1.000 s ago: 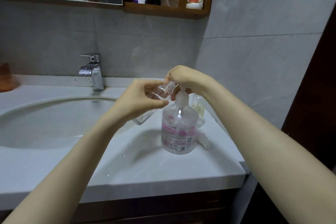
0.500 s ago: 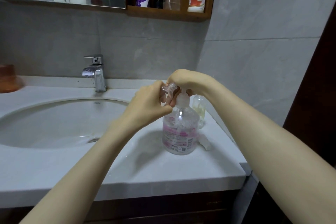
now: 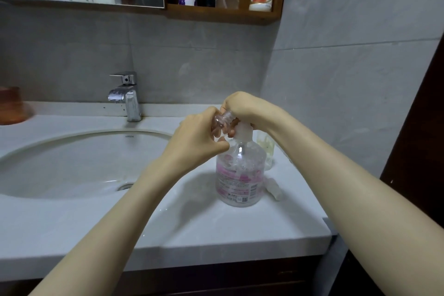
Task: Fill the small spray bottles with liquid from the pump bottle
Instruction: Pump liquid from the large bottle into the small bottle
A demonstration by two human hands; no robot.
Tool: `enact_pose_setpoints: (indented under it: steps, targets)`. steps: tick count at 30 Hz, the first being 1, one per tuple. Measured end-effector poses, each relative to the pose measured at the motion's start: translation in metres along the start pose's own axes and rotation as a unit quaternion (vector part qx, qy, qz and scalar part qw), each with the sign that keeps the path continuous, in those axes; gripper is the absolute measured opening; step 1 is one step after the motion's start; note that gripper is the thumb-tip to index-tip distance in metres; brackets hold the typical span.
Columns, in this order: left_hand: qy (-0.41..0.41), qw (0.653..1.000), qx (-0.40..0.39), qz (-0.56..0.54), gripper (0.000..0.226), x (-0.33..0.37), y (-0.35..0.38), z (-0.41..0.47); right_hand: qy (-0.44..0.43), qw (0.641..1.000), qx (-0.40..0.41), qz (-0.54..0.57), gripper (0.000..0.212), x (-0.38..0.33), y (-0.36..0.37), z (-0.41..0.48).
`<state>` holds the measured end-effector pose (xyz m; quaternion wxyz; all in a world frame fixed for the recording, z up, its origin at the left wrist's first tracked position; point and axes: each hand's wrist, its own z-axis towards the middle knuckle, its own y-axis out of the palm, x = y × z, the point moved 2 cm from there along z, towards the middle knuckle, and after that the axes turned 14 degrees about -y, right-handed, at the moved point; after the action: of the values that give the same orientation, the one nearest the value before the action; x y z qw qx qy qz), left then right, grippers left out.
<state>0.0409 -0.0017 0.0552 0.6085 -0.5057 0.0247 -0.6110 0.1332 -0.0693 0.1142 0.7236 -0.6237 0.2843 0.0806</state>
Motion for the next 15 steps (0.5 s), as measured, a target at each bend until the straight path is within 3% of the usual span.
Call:
enact_pose_setpoints:
  steps: [5,15]
  targets:
    - [-0.024,1.000,0.001,-0.012,0.028,0.003,-0.001,-0.005,-0.001,0.999,0.001,-0.044,0.011,-0.007,-0.001,-0.009]
    - [0.002,1.000,0.012,0.002,0.035,0.006,-0.005,0.000,0.010,1.000,0.009,0.020,0.013,-0.010,-0.007,-0.014]
